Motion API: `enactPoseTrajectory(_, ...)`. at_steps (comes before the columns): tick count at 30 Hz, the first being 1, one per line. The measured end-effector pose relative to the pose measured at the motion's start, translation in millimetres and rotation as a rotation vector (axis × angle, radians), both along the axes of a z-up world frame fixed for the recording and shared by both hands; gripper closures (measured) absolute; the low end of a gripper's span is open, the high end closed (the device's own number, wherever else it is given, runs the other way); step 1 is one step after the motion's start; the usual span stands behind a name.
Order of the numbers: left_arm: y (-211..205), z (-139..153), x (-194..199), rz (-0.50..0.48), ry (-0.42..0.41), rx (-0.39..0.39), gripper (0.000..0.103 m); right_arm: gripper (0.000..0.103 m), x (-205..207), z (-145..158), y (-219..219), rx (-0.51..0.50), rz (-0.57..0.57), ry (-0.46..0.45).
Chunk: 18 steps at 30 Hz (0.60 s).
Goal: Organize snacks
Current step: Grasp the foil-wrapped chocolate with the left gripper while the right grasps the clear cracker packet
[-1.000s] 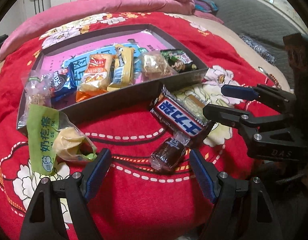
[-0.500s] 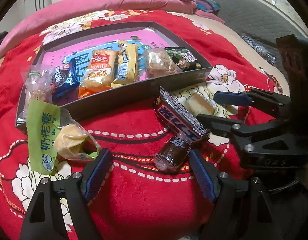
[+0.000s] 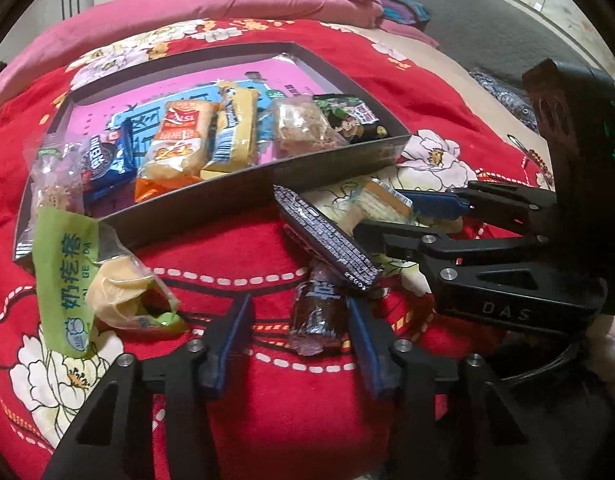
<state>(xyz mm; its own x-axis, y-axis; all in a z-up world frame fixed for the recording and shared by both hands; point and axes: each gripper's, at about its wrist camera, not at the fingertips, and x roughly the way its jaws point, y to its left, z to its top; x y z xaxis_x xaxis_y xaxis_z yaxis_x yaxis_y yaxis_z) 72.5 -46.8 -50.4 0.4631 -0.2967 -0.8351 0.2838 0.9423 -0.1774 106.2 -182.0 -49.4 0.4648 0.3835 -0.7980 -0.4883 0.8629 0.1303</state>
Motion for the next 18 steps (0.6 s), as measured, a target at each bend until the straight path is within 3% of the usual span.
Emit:
enactPoseTrajectory(3,-4,-1,0,-0.008,0.0,0.005,0.06,0.059,0,1,-2,0.006,-0.003,-0.003)
enactPoseTrajectory(6,-5,-1,0,-0.015,0.008,-0.021,0.072,0.059,0,5,-6,0.025,-0.019,-0.008)
enactPoseTrajectory(18,9,15,-1,0.031,-0.005,-0.123,0.074,0.059,-1,24,-19,0.119,-0.049,-0.058)
